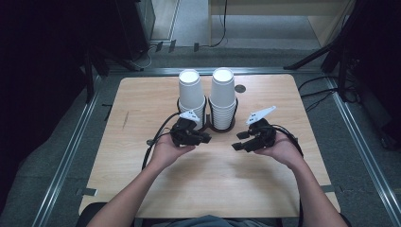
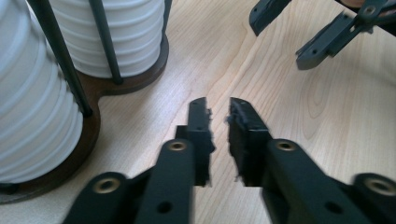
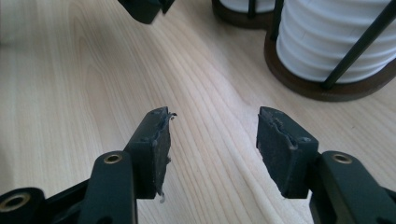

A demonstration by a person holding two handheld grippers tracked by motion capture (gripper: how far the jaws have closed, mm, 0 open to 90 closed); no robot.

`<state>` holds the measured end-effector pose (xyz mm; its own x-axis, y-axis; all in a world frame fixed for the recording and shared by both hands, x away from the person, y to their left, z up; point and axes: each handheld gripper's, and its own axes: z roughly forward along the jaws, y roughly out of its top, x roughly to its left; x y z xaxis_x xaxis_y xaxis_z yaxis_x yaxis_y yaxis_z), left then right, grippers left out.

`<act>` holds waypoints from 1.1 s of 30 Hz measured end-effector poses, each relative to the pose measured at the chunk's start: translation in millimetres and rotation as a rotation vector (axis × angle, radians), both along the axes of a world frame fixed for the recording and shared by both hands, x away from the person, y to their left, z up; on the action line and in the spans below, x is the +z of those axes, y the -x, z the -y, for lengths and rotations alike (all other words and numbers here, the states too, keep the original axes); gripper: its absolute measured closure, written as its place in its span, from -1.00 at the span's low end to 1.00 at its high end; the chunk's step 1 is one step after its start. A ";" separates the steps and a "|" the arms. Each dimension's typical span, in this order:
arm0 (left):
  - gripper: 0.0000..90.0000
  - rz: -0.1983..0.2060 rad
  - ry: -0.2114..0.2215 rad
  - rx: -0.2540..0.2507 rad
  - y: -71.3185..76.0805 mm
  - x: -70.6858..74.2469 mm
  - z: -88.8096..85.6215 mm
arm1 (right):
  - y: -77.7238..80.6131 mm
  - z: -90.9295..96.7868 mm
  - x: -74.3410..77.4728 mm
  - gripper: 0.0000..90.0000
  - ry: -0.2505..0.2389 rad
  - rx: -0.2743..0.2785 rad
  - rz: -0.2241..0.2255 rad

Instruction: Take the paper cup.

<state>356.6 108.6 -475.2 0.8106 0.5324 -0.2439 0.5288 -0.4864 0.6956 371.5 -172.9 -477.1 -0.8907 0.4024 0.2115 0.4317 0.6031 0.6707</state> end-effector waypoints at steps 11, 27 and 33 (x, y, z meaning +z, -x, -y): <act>0.98 0.002 0.040 0.012 -11.2 17.4 9.0 | -4.9 -4.9 14.8 -0.09 -0.011 0.016 0.032; 0.98 0.067 -0.019 0.107 -28.9 41.1 35.2 | -24.7 -0.6 39.2 -0.20 0.005 -0.022 0.056; 0.95 0.097 -0.016 0.214 -33.6 42.8 38.6 | -33.5 -3.0 55.5 -0.24 0.001 -0.048 0.086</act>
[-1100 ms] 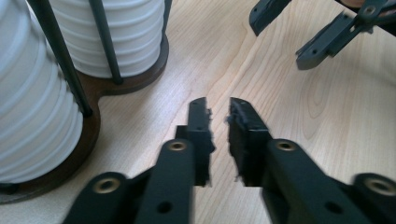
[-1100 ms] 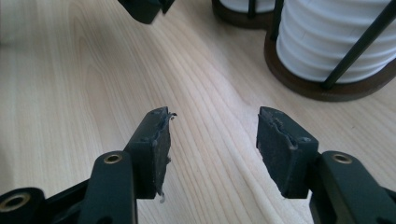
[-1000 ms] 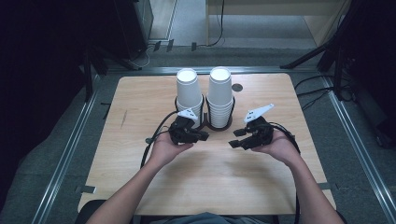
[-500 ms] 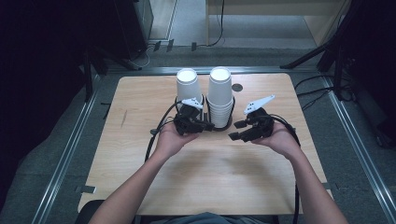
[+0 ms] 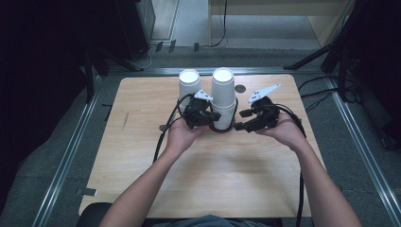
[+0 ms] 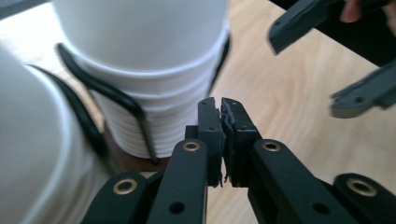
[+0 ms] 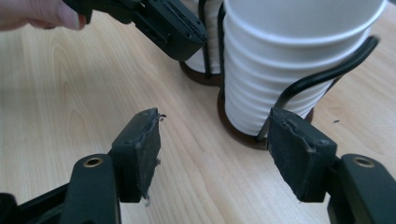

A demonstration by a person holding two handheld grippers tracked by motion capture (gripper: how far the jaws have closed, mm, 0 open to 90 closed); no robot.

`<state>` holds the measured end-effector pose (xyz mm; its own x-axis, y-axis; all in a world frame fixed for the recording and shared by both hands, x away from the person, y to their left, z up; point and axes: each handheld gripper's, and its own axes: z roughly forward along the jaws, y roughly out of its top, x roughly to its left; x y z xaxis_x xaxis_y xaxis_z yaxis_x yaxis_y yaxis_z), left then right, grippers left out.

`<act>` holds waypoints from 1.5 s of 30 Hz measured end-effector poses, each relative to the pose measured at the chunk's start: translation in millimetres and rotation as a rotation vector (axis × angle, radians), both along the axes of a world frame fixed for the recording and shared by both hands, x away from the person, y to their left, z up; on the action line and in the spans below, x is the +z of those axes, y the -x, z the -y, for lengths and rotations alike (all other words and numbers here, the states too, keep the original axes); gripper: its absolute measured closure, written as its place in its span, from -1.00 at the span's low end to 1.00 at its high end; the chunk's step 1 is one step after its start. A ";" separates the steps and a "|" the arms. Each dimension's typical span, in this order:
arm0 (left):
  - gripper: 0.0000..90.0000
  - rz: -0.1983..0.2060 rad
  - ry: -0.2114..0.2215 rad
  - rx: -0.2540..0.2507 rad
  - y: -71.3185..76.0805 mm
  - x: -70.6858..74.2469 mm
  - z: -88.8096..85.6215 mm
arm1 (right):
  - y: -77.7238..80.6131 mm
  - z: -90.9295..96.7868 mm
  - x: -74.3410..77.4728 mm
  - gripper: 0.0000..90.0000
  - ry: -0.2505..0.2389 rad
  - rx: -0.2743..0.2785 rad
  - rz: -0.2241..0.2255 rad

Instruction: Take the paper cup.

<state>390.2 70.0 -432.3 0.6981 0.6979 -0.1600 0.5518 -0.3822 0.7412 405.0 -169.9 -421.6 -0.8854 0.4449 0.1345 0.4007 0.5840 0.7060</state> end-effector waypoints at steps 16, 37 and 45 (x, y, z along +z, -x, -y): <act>0.98 0.023 -0.038 0.081 0.2 -2.0 10.8 | -26.7 -9.3 31.9 -0.36 0.022 -0.039 0.020; 0.92 0.045 -0.051 0.091 0.5 -2.3 12.9 | -60.4 -32.3 71.6 -0.56 0.052 -0.038 0.009; 0.92 0.042 -0.047 0.091 0.4 -2.5 13.1 | -69.9 -57.3 89.1 -0.61 0.146 -0.001 0.005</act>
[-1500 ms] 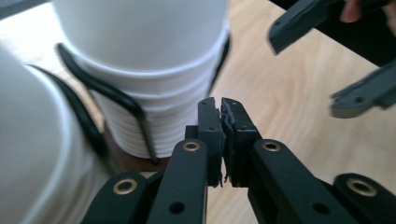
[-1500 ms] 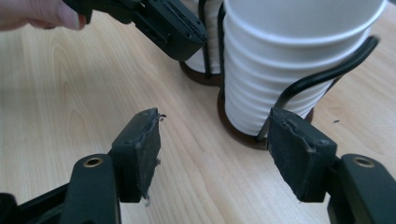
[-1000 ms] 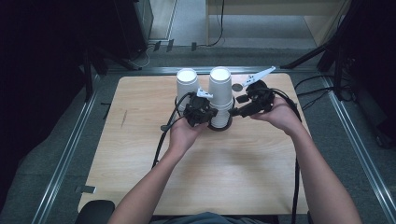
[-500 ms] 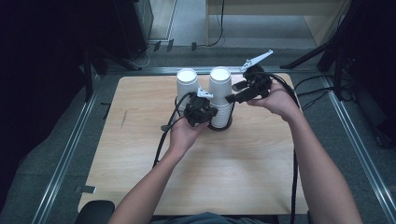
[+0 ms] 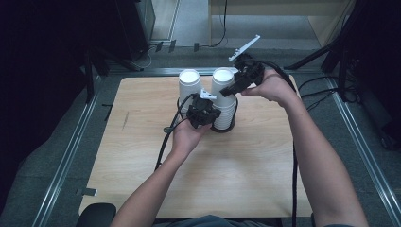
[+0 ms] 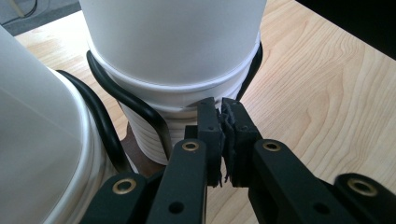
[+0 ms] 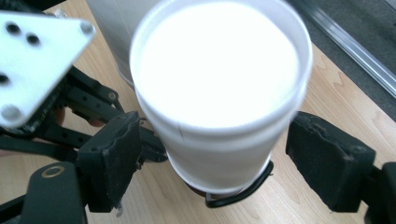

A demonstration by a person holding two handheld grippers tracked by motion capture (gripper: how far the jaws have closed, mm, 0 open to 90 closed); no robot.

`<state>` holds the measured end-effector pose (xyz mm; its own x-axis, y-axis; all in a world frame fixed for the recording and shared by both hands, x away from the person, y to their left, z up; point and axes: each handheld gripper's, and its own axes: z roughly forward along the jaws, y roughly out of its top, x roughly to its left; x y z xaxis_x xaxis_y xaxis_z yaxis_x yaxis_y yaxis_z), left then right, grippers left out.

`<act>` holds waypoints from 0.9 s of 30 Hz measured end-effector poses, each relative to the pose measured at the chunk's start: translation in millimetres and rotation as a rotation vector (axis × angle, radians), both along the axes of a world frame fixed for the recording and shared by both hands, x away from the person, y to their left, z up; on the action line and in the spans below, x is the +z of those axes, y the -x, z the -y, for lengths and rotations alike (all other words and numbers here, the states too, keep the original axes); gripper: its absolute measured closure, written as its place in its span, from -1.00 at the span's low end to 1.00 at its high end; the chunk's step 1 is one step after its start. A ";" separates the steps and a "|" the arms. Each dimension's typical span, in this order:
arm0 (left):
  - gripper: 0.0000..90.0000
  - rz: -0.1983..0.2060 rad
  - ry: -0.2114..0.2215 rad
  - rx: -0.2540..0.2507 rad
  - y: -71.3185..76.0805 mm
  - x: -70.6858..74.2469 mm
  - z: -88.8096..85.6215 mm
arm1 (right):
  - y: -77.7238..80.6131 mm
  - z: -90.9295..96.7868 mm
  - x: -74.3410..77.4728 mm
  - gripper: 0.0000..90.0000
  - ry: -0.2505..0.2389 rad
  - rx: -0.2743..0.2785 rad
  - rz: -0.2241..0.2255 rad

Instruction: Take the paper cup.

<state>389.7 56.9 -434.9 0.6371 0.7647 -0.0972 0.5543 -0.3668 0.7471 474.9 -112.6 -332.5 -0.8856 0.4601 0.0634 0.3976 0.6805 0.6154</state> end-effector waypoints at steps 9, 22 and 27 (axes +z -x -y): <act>0.92 0.000 -0.005 0.001 -0.2 0.3 -0.8 | -8.2 -29.0 7.9 -0.65 0.112 -0.006 0.006; 0.92 -0.002 -0.014 0.002 -0.4 0.9 -1.4 | -11.4 -43.0 15.7 -0.49 0.191 0.002 0.020; 0.92 -0.001 -0.018 -0.001 -0.1 1.1 -1.3 | -11.7 -43.4 18.8 -0.47 0.190 0.009 0.012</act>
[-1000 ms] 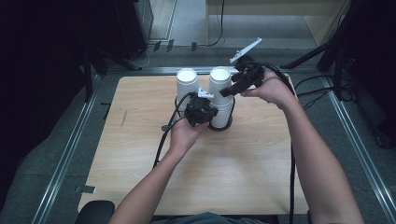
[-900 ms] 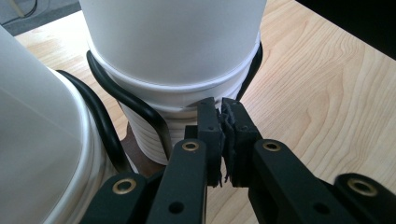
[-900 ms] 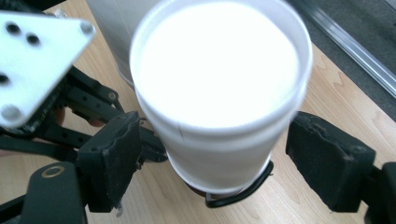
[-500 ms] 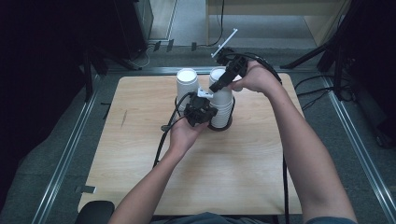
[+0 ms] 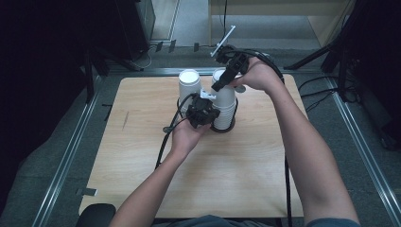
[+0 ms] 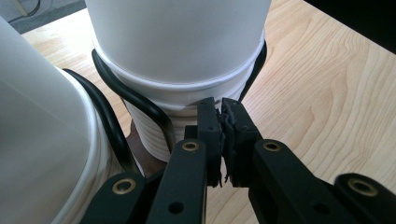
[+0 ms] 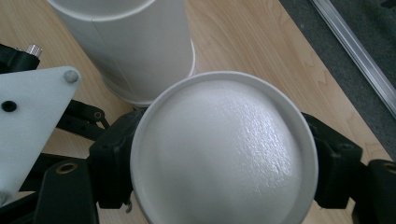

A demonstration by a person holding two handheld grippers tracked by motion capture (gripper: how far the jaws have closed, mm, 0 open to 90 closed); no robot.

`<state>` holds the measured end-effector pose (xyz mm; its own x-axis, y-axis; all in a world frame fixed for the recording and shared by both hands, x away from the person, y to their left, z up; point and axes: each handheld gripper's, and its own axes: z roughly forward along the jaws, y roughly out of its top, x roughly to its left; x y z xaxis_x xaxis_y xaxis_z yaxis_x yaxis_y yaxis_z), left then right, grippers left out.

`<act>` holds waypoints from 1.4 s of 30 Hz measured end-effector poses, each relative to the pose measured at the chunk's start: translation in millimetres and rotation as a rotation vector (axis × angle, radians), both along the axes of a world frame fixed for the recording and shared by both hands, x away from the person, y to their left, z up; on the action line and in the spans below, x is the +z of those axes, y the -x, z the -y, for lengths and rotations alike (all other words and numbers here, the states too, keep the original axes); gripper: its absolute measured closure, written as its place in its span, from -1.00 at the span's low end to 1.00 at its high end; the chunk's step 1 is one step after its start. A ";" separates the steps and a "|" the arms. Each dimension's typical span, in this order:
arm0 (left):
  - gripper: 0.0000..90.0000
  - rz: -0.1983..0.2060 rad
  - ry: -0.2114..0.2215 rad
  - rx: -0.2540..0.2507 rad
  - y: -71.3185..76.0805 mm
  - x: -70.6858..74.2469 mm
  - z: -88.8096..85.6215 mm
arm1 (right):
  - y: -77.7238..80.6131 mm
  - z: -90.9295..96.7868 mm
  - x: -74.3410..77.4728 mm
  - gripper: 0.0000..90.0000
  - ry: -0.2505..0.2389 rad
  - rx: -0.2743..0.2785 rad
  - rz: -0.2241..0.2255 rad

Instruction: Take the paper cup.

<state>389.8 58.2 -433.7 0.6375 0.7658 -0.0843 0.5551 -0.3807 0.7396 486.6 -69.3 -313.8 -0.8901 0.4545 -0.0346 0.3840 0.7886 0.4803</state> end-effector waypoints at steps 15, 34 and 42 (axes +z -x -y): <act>0.90 0.000 -0.006 -0.006 0.4 0.4 -0.1 | -0.3 -6.3 8.3 -0.43 0.045 -0.003 -0.010; 0.84 0.002 -0.007 -0.014 0.6 1.6 0.6 | -0.5 -11.5 13.1 -0.42 0.094 -0.018 -0.021; 0.82 0.002 -0.008 -0.017 0.5 2.2 1.2 | -0.4 -12.5 14.0 -0.41 0.106 -0.025 -0.023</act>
<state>389.3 57.1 -431.6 0.6505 0.7556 -0.0769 0.5473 -0.3962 0.7372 487.0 -56.8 -299.8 -0.8796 0.4716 -0.0633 0.4143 0.8245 0.3855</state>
